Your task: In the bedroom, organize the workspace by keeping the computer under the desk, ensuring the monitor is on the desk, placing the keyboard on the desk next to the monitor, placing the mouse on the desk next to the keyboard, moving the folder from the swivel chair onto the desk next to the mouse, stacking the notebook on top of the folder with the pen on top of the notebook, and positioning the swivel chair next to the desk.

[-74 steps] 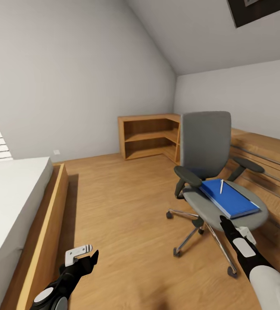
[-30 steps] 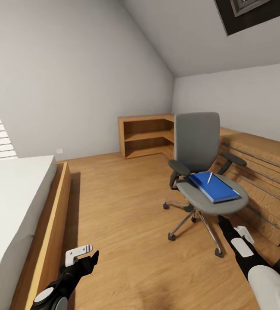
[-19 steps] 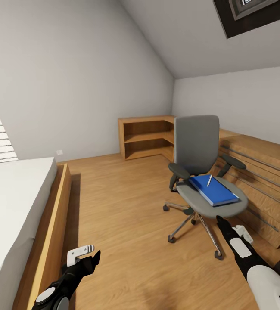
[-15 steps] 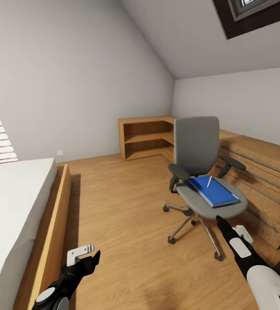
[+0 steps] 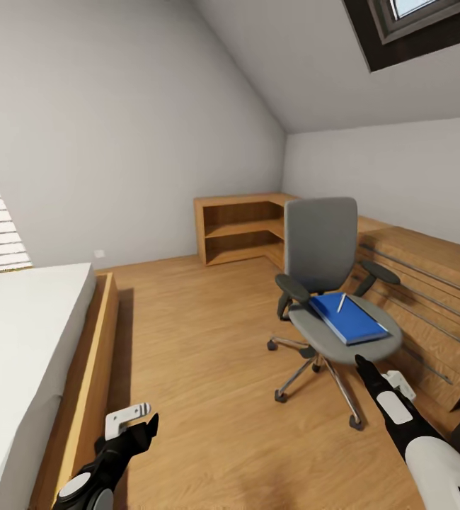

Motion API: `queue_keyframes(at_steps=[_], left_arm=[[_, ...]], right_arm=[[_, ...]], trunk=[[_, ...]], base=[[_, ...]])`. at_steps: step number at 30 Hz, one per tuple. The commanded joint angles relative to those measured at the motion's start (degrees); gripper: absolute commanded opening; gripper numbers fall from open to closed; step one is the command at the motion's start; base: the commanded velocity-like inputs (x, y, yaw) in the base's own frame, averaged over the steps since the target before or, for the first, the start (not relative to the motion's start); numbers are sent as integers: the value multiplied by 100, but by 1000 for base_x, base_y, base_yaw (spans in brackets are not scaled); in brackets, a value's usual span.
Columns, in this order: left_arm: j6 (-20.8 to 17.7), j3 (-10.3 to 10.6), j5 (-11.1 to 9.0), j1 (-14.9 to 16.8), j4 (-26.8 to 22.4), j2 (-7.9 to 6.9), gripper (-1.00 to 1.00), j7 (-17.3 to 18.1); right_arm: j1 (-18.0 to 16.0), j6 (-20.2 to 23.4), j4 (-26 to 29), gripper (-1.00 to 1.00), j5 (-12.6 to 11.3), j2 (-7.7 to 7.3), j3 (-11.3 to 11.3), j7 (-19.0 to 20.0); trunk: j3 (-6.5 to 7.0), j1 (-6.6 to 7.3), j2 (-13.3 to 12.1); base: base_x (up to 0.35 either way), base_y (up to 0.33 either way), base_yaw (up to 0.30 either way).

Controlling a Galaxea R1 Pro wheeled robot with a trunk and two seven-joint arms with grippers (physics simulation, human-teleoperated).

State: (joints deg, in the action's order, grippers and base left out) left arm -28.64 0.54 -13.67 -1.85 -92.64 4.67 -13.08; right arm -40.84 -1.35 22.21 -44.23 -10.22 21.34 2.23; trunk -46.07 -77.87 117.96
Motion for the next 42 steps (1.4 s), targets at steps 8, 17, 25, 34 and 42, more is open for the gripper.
queue_keyframes(at_steps=[8,17,25,34,42], left_arm=[[-19,1,-64,0,-9,-1,100,-115],[-19,-6,-65,0,-9,-1,100,-127],[-18,-2,-65,0,-9,-1,100,-131],[-26,3,-65,0,-2,-1,100,-127],[-29,0,-65,0,0,-9,100,-125]], right_arm=[[-3,-15,-3,100,-60,-4,-45,21],[-3,-20,-5,100,-58,-1,-64,22],[-3,-307,-7,100,223,89,-175,12],[-3,-1340,-298,100,845,322,-210,-9],[-3,-2376,-1079,100,1412,566,-217,-12]], trunk=[[140,179,-320],[302,377,-681],[445,552,-1002],[607,750,-1363],[751,926,-1684]], base=[[-290,0,0],[-151,0,0],[-18,0,0],[-2,0,0],[0,0,0]])
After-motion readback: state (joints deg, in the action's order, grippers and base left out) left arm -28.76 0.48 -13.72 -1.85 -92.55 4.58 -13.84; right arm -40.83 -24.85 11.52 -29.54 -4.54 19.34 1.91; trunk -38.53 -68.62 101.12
